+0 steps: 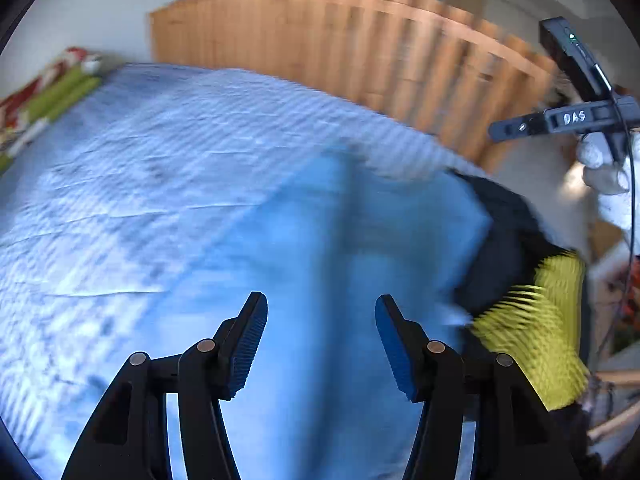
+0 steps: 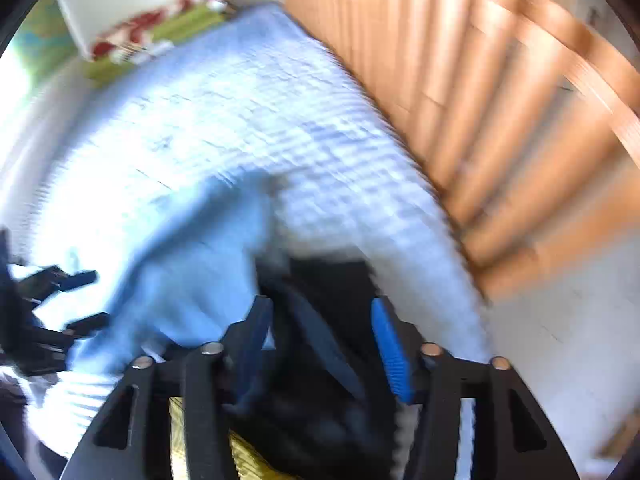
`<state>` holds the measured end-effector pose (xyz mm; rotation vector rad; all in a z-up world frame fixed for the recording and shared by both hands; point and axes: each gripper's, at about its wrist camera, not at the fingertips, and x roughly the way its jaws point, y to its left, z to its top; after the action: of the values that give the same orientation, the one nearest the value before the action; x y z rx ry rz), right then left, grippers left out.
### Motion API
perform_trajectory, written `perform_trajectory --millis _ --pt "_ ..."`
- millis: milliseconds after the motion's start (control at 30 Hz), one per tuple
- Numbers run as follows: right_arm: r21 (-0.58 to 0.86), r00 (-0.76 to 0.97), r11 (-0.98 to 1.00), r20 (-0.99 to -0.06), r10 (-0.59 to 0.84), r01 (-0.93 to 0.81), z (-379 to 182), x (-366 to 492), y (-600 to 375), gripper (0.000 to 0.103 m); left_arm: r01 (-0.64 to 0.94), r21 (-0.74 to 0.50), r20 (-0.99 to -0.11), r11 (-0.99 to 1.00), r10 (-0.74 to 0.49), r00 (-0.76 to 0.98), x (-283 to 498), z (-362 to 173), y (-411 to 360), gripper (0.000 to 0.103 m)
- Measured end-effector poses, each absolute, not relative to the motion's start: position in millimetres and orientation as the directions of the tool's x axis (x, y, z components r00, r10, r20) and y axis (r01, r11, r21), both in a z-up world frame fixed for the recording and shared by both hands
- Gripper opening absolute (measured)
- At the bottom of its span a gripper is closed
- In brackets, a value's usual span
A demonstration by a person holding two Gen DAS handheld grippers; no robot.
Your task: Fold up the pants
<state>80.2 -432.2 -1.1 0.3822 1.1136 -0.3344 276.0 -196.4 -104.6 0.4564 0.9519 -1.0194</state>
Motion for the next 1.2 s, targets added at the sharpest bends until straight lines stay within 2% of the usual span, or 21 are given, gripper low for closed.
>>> perform_trajectory --millis 167,233,333,400,467,533,567,600,633,700,767,800,833,900,1000,1200 --pt "0.221 0.392 0.869 -0.919 0.034 0.443 -58 162 -444 0.062 0.789 -0.011 -0.887 0.614 -0.371 0.276 356 -130 -155 0.063" --pt "0.207 0.366 0.857 -0.930 0.022 0.472 -84 183 -448 0.062 0.782 -0.019 -0.920 0.623 -0.318 0.231 381 -149 -137 0.070" --pt "0.240 0.346 0.847 -0.935 0.071 0.475 -118 205 -455 0.062 0.789 -0.031 -0.946 0.614 -0.274 0.175 396 -174 -124 0.070" --pt "0.267 0.341 0.847 -0.934 0.109 0.460 -133 211 -455 0.062 0.790 -0.089 -0.945 0.606 -0.302 0.125 399 -184 -119 0.070" --pt "0.279 0.352 0.850 -0.928 0.120 0.447 -138 214 -453 0.064 0.801 -0.105 -0.941 0.589 -0.320 0.111 396 -188 -119 0.059" --pt "0.319 0.374 0.850 -0.914 0.158 0.420 -136 215 -450 0.062 0.817 -0.106 -0.936 0.567 -0.335 0.111 386 -188 -124 0.037" --pt "0.352 0.387 0.844 -0.902 0.191 0.405 -135 215 -447 0.059 0.824 -0.091 -0.934 0.559 -0.334 0.124 378 -187 -125 0.033" --pt "0.352 0.389 0.847 -0.901 0.193 0.397 -134 215 -444 0.056 0.836 -0.062 -0.934 0.545 -0.326 0.143 370 -186 -127 0.029" --pt "0.299 0.374 0.870 -0.916 0.146 0.392 -134 218 -437 0.048 0.843 -0.034 -0.934 0.537 -0.317 0.164 364 -188 -131 0.024" --pt "0.205 0.338 0.896 -0.939 0.066 0.394 -134 220 -427 0.038 0.832 -0.023 -0.934 0.555 -0.308 0.179 359 -187 -131 0.019" --pt "0.186 0.346 0.896 -0.938 0.039 0.403 -128 217 -424 0.032 0.840 0.032 -0.933 0.541 -0.286 0.220 349 -184 -134 0.012" --pt "0.178 0.357 0.897 -0.934 0.024 0.405 -122 214 -423 0.025 0.852 0.076 -0.928 0.518 -0.277 0.251 340 -181 -135 0.009" --pt "0.162 0.367 0.903 -0.930 0.006 0.398 -116 210 -421 0.017 0.861 0.112 -0.922 0.496 -0.271 0.276 332 -179 -131 0.007" --pt "0.133 0.387 0.923 -0.922 -0.019 0.362 -105 202 -413 0.009 0.869 0.156 -0.914 0.469 -0.265 0.307 315 -176 -129 0.007" --pt "0.085 0.408 0.935 -0.910 -0.068 0.345 -92 190 -404 0.007 0.868 0.196 -0.898 0.457 -0.272 0.346 306 -169 -128 0.006" --pt "0.093 0.493 0.920 -0.862 -0.118 0.381 -54 176 -401 0.006 0.835 0.263 -0.840 0.483 -0.311 0.445 284 -129 -115 0.006"
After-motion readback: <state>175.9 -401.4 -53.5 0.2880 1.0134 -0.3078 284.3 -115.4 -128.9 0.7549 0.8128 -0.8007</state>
